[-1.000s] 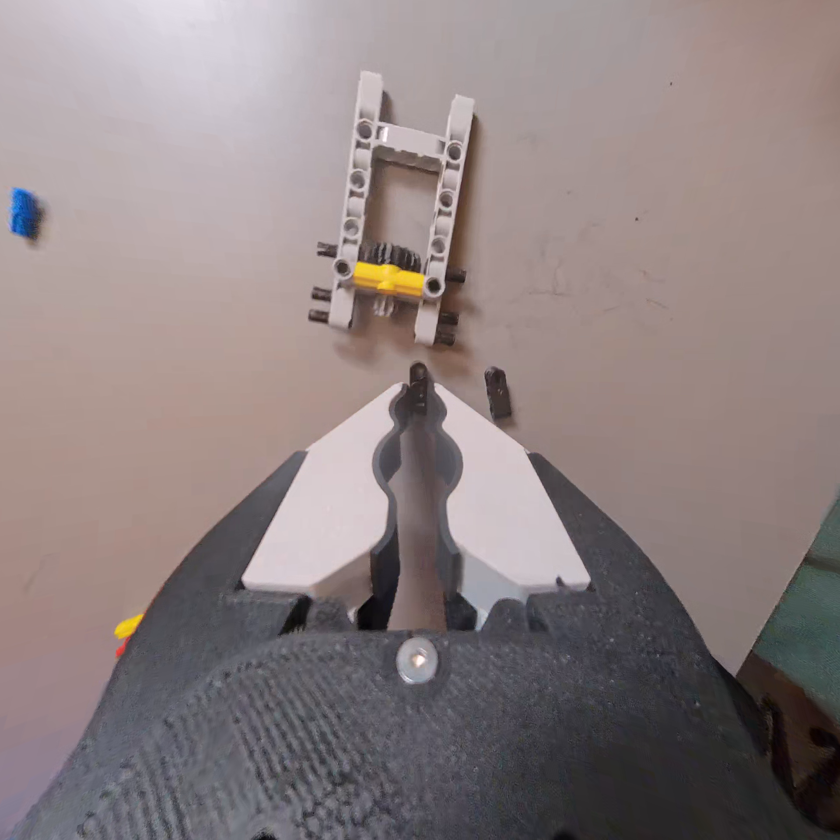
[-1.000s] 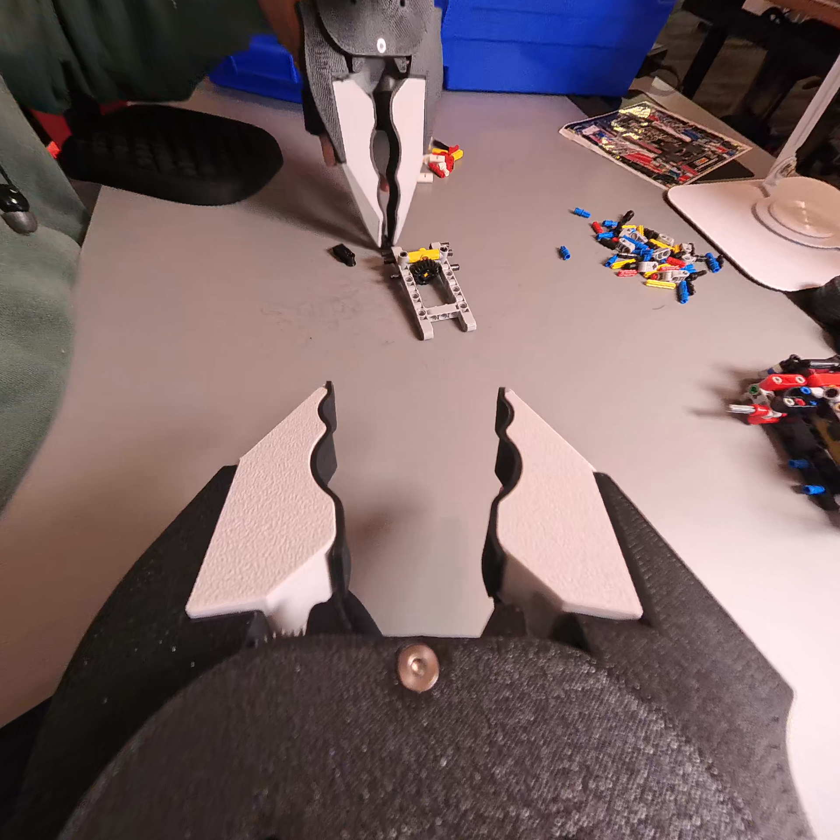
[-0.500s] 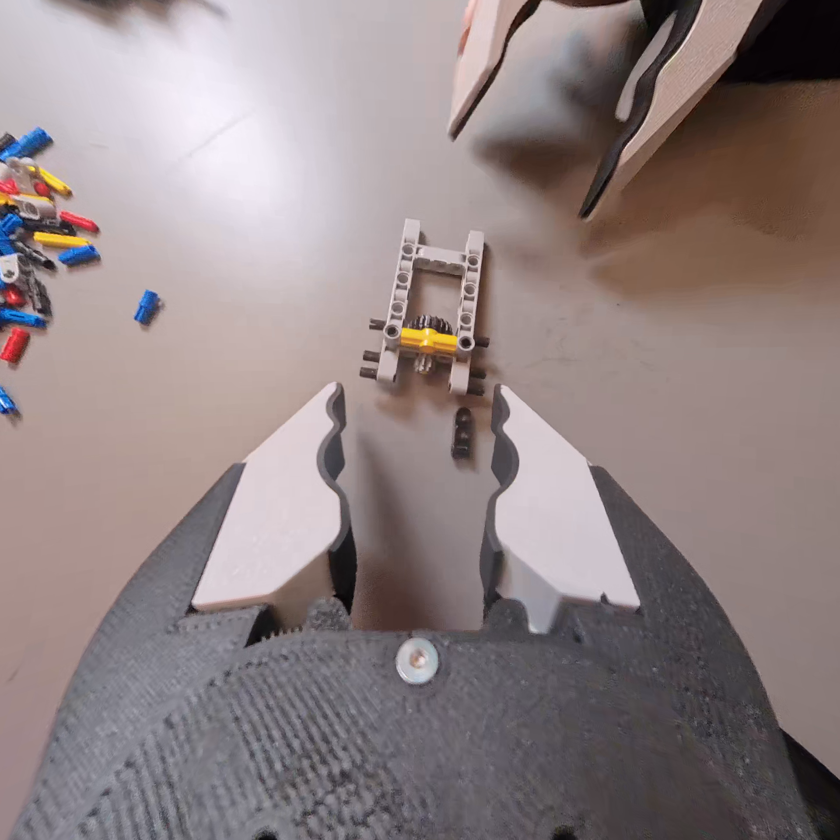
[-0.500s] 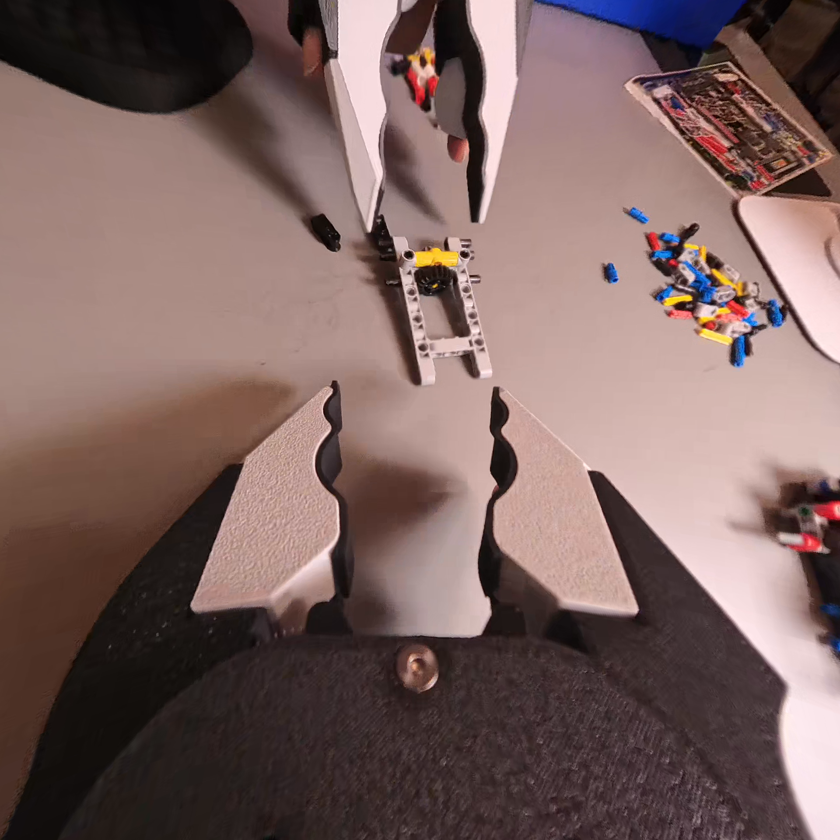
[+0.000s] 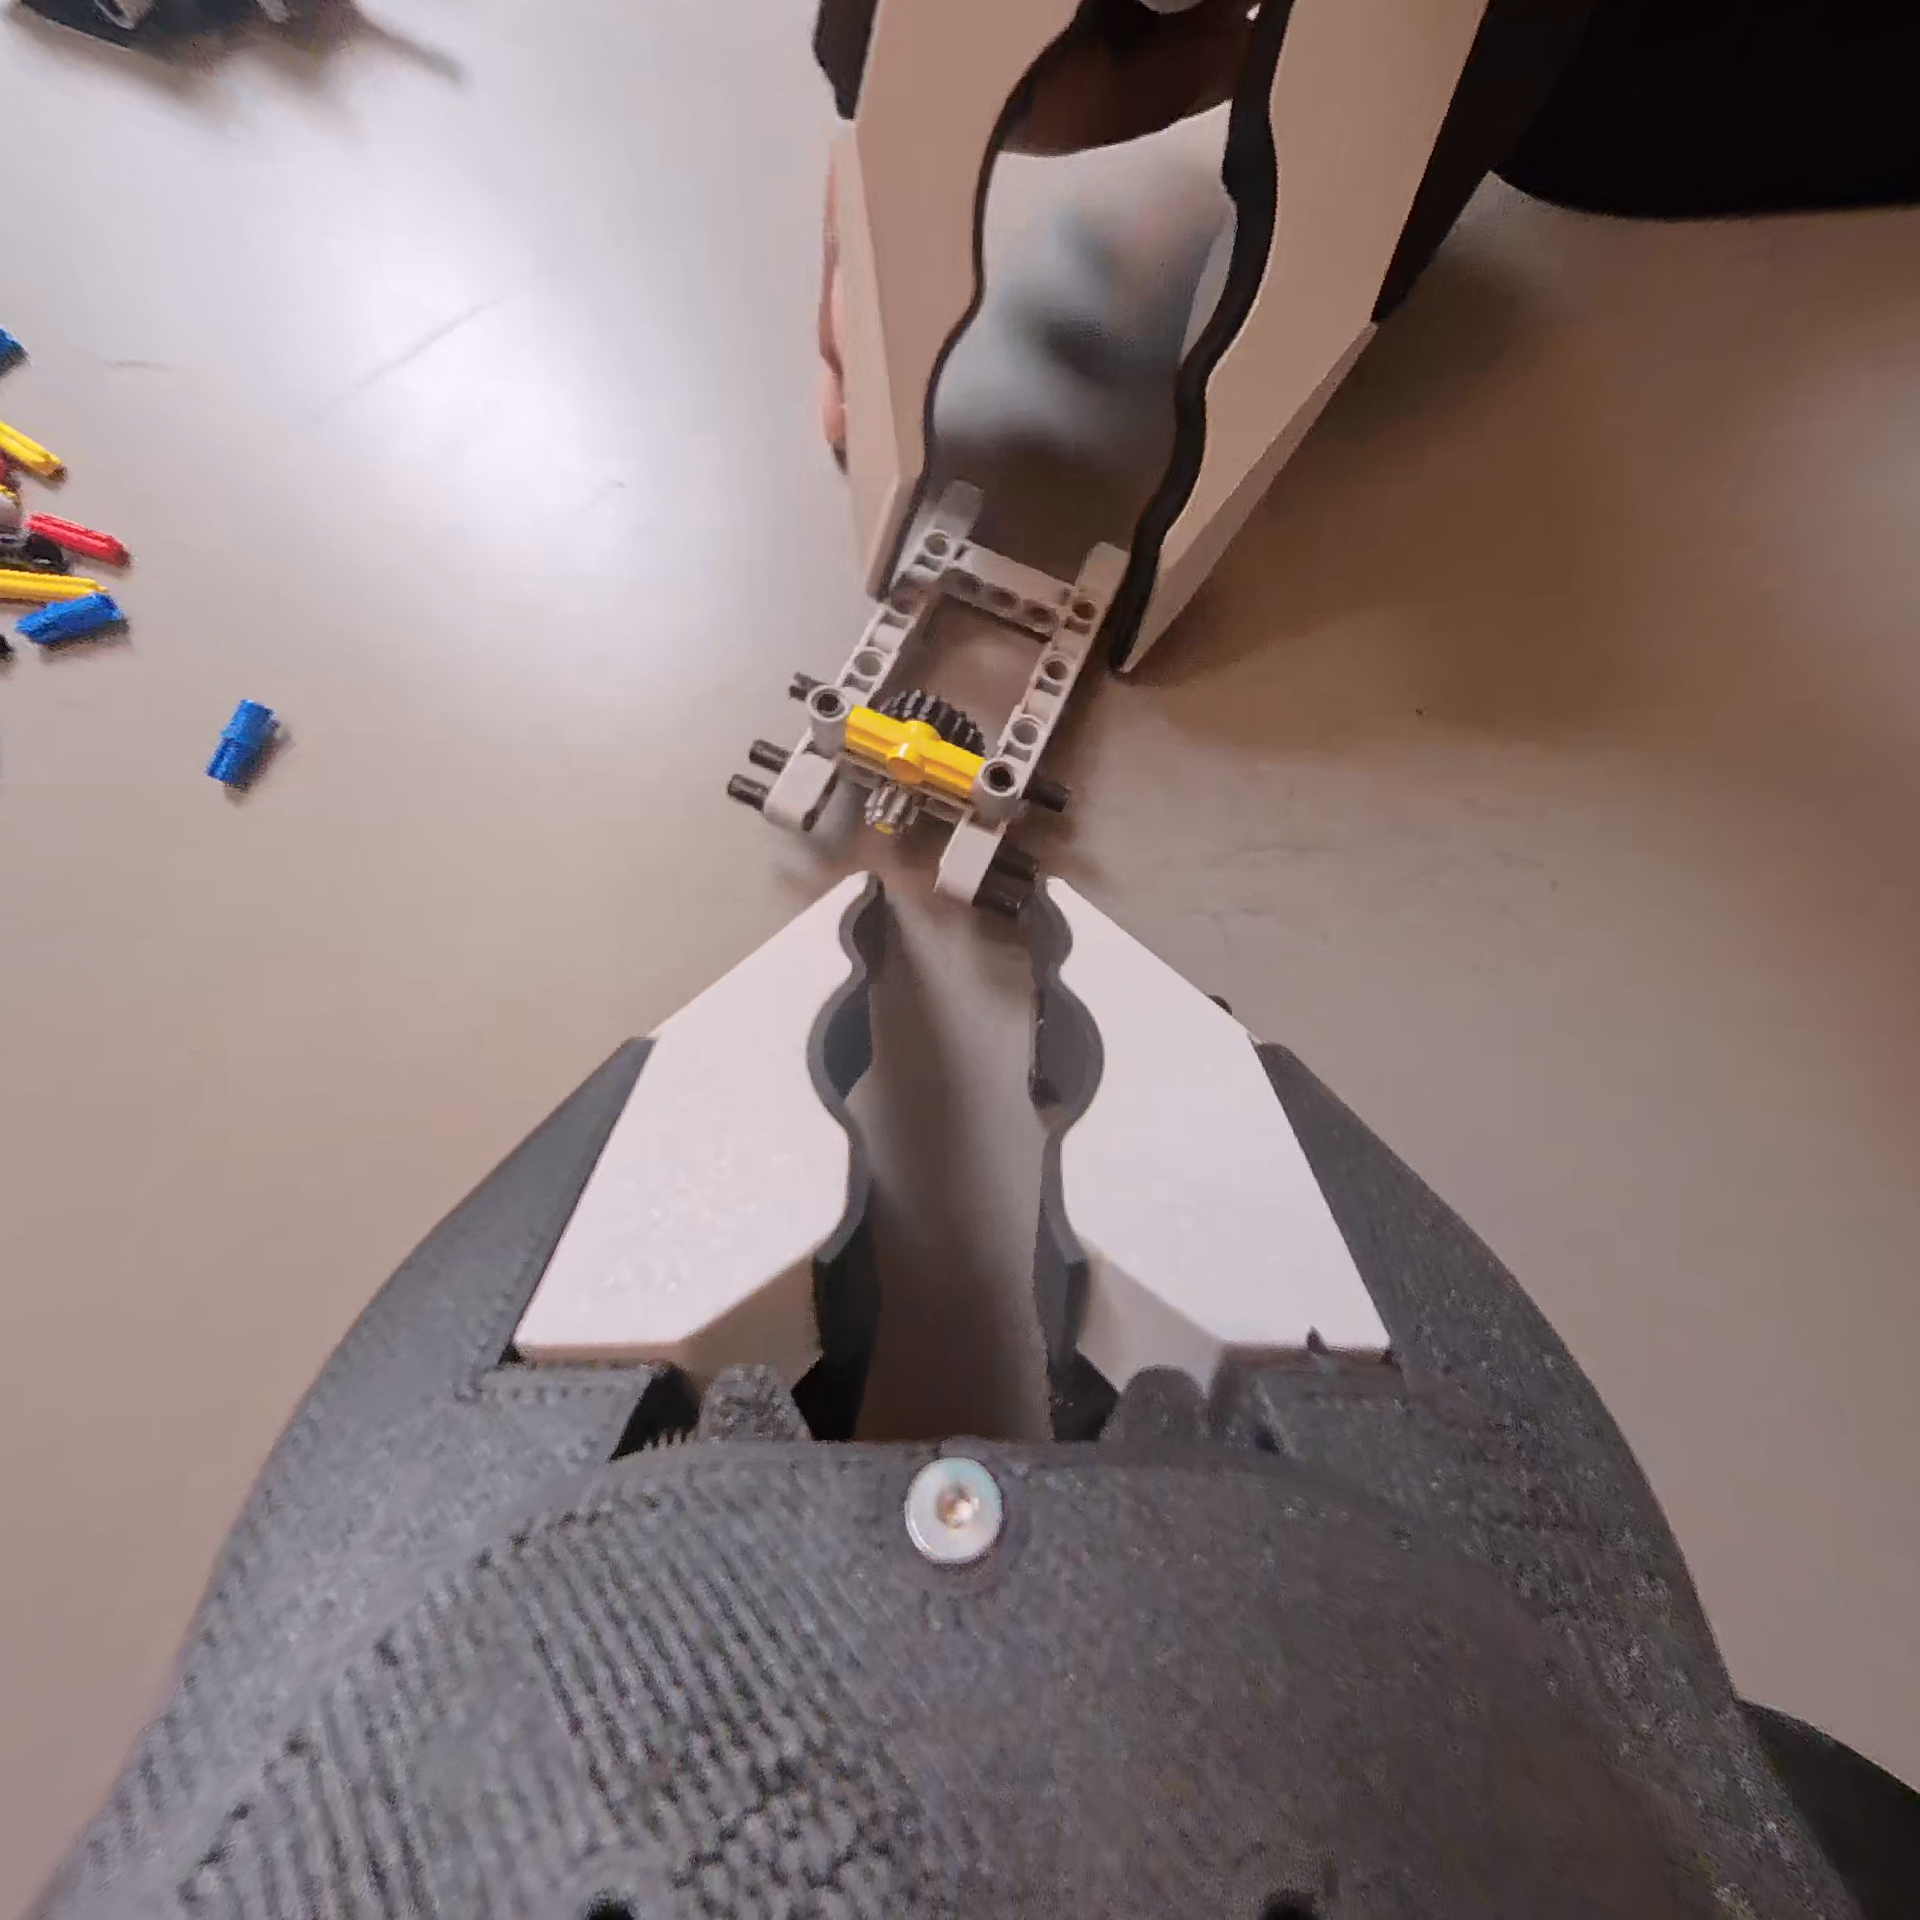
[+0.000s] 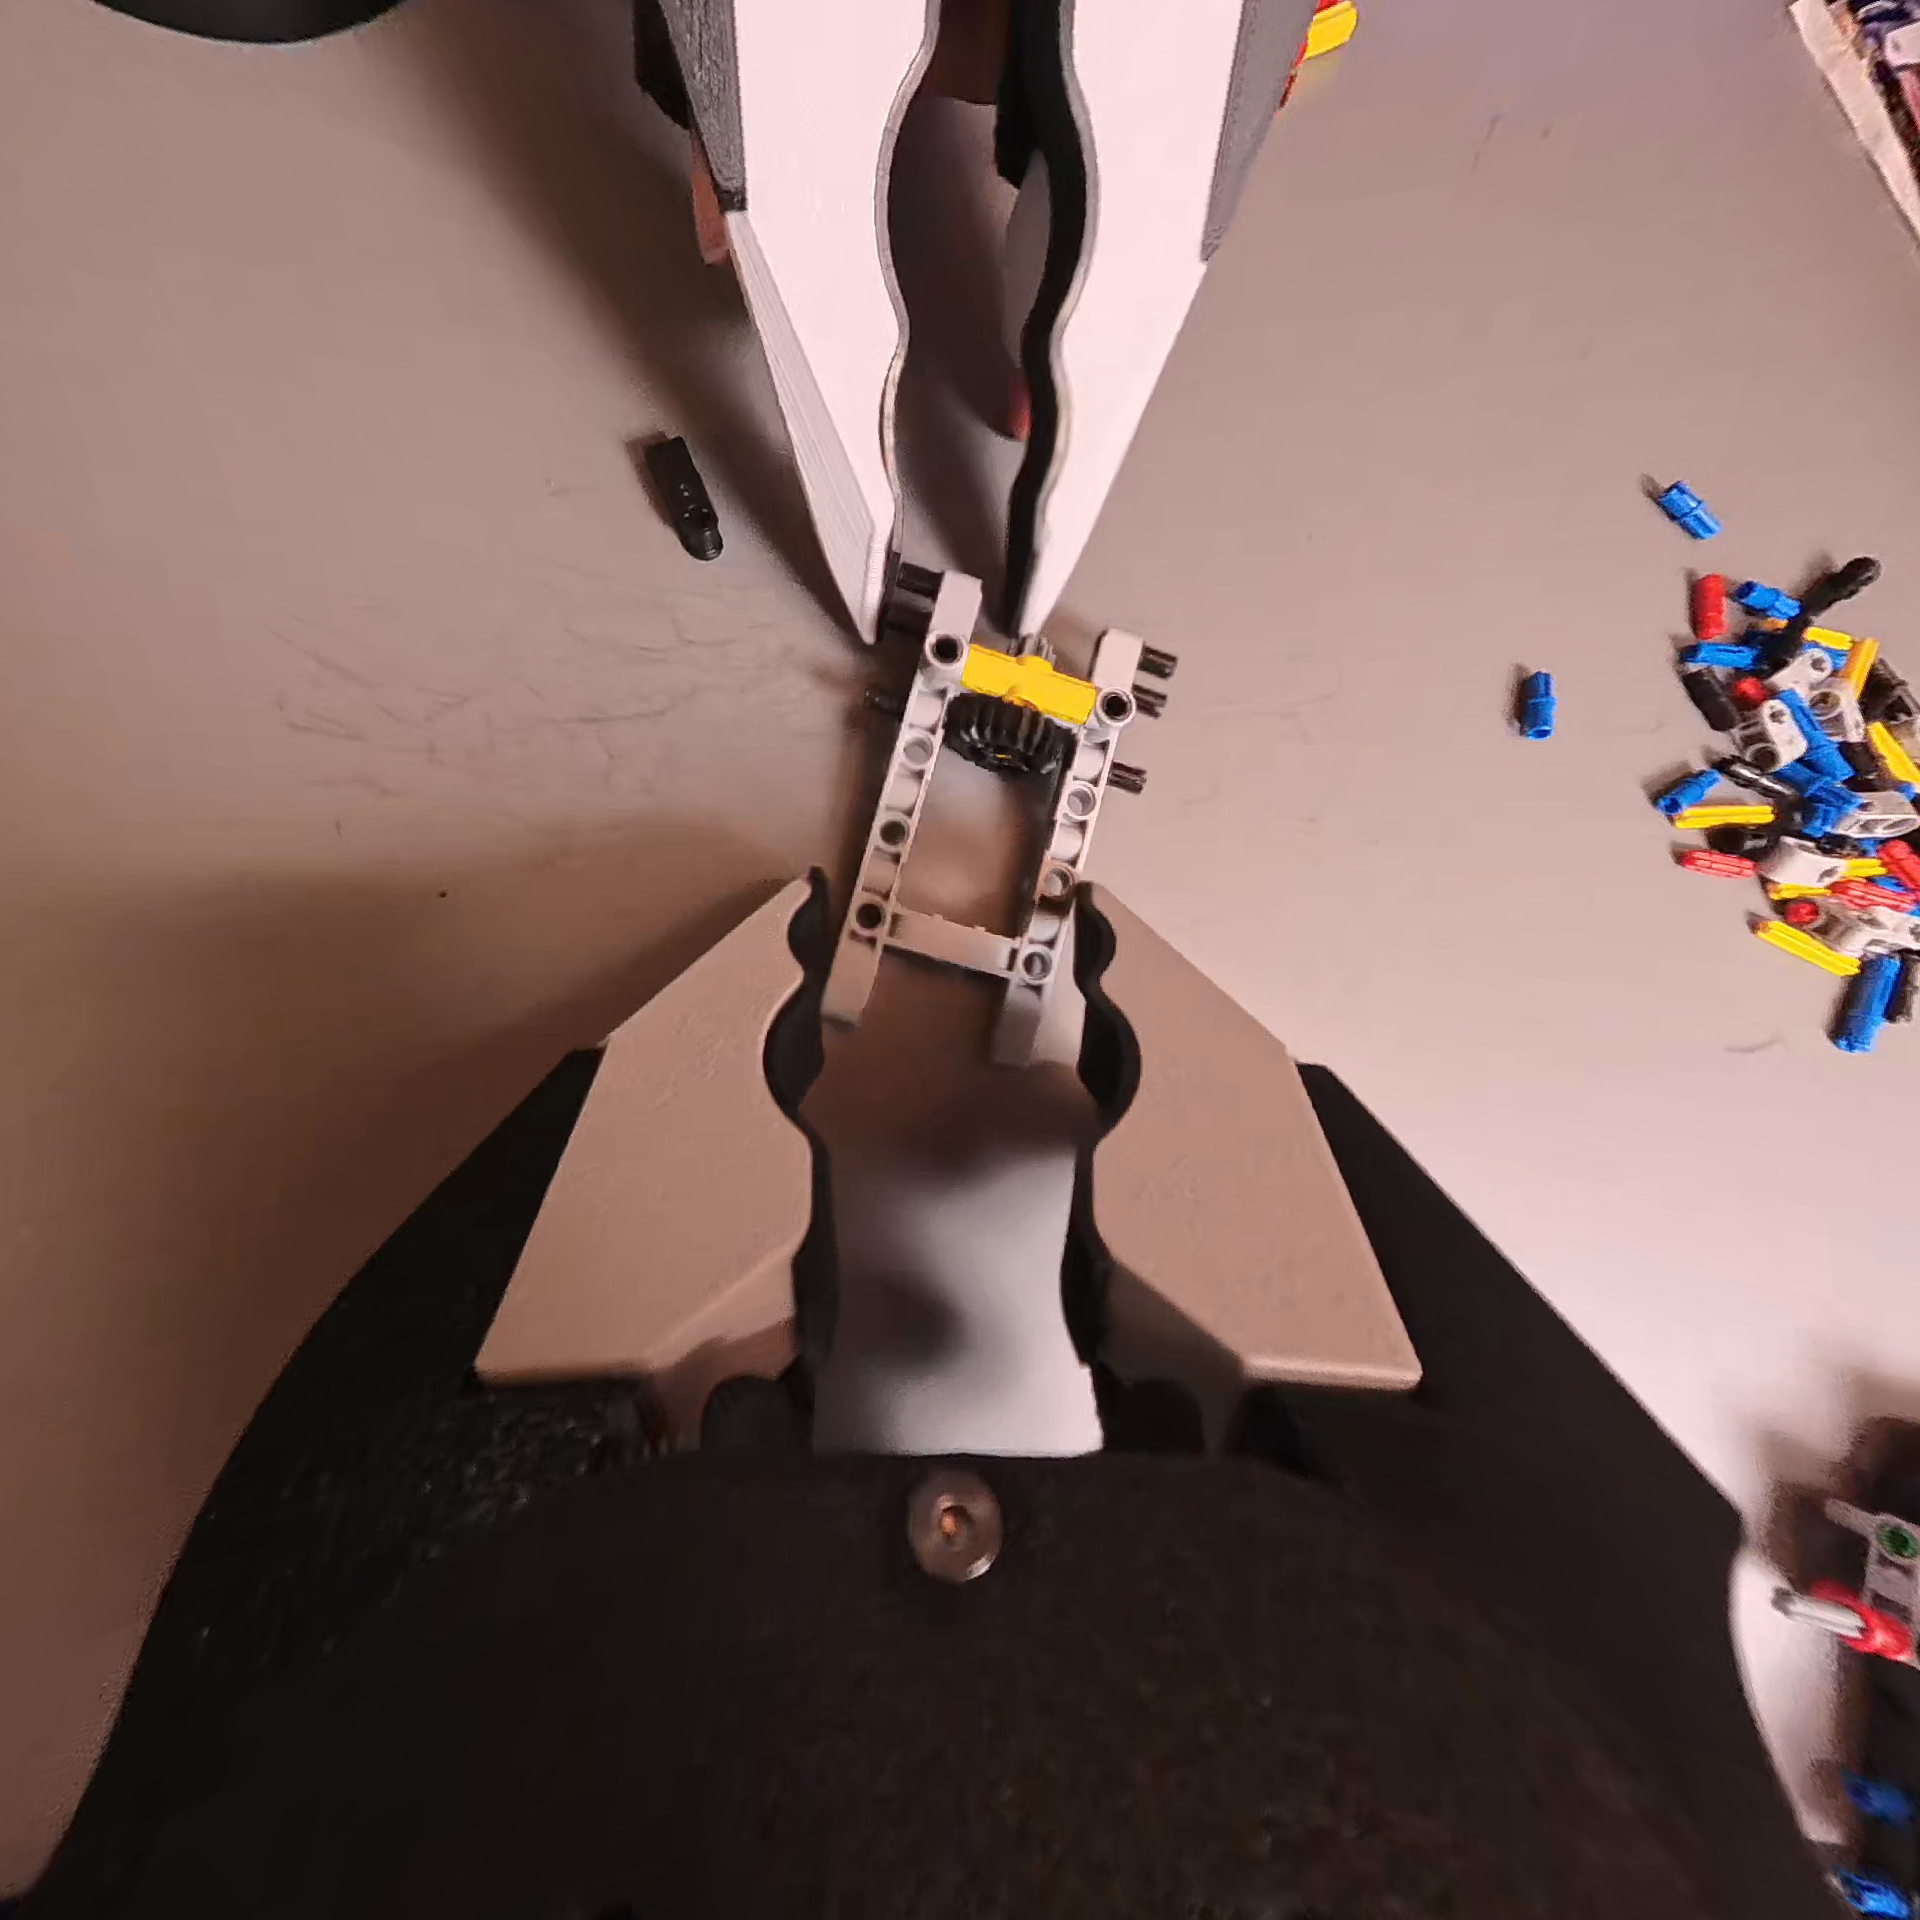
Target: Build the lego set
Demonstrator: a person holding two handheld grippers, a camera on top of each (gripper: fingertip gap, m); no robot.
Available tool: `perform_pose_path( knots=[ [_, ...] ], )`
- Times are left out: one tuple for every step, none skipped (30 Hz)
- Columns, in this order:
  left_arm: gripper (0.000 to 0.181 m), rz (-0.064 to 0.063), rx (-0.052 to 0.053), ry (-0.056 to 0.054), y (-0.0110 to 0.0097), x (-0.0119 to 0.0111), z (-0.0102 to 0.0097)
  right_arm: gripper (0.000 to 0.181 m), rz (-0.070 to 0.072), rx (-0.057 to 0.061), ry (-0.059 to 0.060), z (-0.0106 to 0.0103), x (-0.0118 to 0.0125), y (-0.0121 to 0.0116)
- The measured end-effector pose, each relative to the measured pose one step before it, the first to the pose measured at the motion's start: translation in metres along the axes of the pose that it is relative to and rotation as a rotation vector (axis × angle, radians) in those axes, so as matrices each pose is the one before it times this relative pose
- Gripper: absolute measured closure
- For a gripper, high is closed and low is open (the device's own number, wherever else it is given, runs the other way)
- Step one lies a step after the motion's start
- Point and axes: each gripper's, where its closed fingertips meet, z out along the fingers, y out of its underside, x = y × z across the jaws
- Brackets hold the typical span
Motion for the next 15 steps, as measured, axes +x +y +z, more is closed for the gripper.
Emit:
perform_pose_path(
  knots=[
    [0.153,0.0070,0.0016,-0.0154,-0.00012,-0.00143,-0.00116,0.137,-0.0020,0.0021,0.0045,-0.00023,-0.00034,0.00002],
    [0.152,0.0064,0.0080,-0.0061,-0.00112,0.00003,-0.00131,0.137,-0.0015,0.0060,0.0071,-0.00014,-0.00032,-0.00010],
    [0.151,0.0044,0.0133,-0.0006,-0.00173,0.00082,-0.00141,0.138,0.0006,0.0057,0.0042,-0.00013,-0.00044,-0.00017],
    [0.149,0.0061,0.0141,-0.0038,-0.00166,0.00021,-0.00144,0.138,-0.0007,0.0029,0.0000,-0.00020,-0.00107,-0.00010],
    [0.146,0.0095,0.0118,-0.0064,-0.00121,-0.00025,-0.00164,0.138,-0.0058,-0.0002,0.0005,-0.00059,-0.00105,0.00012],
    [0.142,0.0130,0.0131,-0.0042,-0.00125,0.00012,-0.00191,0.138,-0.0064,0.0010,-0.0043,-0.00091,-0.00178,-0.00009],
    [0.140,0.0151,0.0175,0.0028,-0.00173,0.00137,-0.00226,0.138,0.0002,0.0126,-0.0157,-0.00181,-0.00298,-0.00163],
    [0.139,0.0177,0.0251,0.0025,-0.00307,0.00173,-0.00248,0.138,0.0137,0.0260,-0.0246,-0.00255,-0.00366,-0.00345],
    [0.136,0.0213,0.0266,0.0076,-0.00356,0.00293,-0.00238,0.138,0.0224,0.0278,-0.0194,-0.00320,-0.00206,-0.00394],
    [0.135,0.0232,0.0250,0.0102,-0.00385,0.00364,-0.00220,0.139,0.0228,0.0245,-0.0132,-0.00337,-0.00057,-0.00320],
    [0.134,0.0225,0.0223,0.0125,-0.00372,0.00413,-0.00140,0.139,0.0217,0.0198,-0.0158,-0.00302,-0.00060,-0.00226],
    [0.133,0.0198,0.0161,0.0159,-0.00303,0.00447,-0.00029,0.139,0.0236,0.0161,-0.0151,-0.00212,-0.00030,-0.00132],
    [0.133,0.0151,0.0057,0.0150,-0.00147,0.00390,0.00099,0.139,0.0247,0.0070,-0.0118,-0.00113,0.00030,0.00027],
    [0.133,0.0123,-0.0018,0.0138,0.00009,0.00347,0.00224,0.140,0.0245,0.0048,-0.0187,-0.00046,-0.00073,0.00090],
    [0.133,0.0115,-0.0068,0.0048,0.00094,0.00190,0.00275,0.140,0.0306,0.0117,-0.0253,-0.00026,-0.00166,-0.00021]
  ],
)
